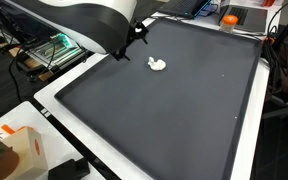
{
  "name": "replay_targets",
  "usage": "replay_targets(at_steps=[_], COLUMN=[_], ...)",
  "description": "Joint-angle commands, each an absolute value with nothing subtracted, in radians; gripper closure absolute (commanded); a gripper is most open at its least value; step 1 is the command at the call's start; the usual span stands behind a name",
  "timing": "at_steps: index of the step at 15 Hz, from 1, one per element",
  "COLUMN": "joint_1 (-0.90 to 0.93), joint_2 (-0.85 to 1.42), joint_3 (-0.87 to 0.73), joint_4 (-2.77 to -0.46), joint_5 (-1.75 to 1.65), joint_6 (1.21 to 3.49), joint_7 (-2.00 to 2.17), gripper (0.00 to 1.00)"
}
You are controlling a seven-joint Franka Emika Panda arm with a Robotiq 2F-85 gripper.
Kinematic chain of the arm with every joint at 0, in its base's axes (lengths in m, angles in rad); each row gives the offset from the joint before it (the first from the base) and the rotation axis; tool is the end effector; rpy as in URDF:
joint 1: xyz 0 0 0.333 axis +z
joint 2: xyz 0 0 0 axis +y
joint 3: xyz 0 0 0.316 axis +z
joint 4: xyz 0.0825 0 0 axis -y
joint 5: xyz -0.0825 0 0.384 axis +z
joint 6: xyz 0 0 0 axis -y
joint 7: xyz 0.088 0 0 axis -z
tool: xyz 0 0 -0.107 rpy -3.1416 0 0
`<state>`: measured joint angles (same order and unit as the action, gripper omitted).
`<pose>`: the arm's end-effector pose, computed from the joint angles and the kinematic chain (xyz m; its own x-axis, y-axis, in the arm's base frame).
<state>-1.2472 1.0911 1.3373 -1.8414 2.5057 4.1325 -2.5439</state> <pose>0.4591 -0.1111 0.2618 0.9395 -0.3249 -0.1083 -0.3352 -0.8070 -0.4862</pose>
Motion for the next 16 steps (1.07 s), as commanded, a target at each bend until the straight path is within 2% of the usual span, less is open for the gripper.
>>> replay_targets(at_steps=[1, 6, 7, 11, 16], joint_1=[-1.325, -1.355, -1.310, -1.324, -1.389], joint_2=[1.050, 0.988, 1.033, 1.010, 0.885], joint_3=[1.362, 1.358, 1.348, 1.351, 1.400], joint_4=[-1.969, -2.050, -1.986, -2.018, -2.167], joint_5=[2.517, 2.505, 2.510, 2.506, 2.444], joint_6=[4.096, 3.930, 3.994, 3.958, 3.711], joint_7=[-2.551, -2.513, -2.540, -2.532, -2.477], gripper=[0.00, 0.00, 0.00, 0.00, 0.00])
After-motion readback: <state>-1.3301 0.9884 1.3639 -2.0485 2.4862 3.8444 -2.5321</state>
